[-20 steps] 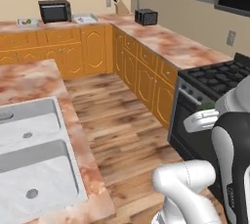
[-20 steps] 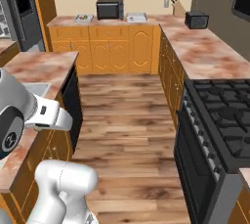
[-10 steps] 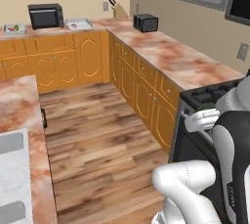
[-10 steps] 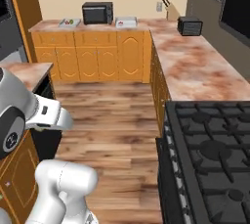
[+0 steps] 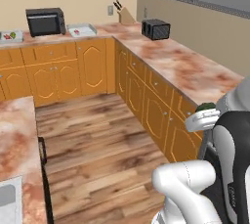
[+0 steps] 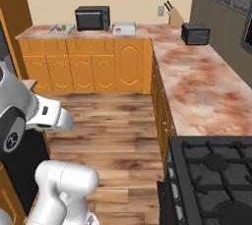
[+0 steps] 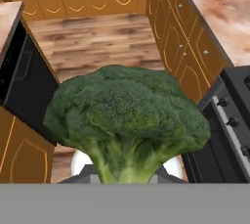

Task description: Place one broccoli and one fish in each tupperware on the nearby counter, to pack two identical lunches.

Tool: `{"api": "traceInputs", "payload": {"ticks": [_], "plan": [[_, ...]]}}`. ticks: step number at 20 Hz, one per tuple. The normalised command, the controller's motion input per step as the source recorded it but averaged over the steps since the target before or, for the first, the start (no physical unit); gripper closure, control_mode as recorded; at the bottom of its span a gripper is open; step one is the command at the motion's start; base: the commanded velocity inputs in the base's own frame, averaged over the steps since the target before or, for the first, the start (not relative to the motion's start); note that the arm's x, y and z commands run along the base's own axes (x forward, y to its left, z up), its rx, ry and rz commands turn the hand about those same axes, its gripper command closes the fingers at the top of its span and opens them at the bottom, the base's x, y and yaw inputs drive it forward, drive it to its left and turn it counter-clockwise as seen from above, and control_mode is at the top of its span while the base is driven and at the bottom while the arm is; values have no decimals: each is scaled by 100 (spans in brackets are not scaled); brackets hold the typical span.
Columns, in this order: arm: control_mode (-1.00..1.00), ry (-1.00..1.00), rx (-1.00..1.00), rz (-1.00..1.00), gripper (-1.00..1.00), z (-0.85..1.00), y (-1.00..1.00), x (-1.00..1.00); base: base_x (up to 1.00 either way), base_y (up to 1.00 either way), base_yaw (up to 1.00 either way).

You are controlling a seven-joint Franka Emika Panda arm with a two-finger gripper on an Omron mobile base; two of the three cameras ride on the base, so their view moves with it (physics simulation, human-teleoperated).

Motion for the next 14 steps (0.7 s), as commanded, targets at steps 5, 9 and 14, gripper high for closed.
{"api": "traceInputs", "payload": {"ticks": [5,9,14], "plan": [[100,0,0,0,100,0,0,0,100,0,1],[100,0,0,0,100,0,0,0,100,0,1],[100,0,0,0,100,0,0,0,100,-1,4]]}}
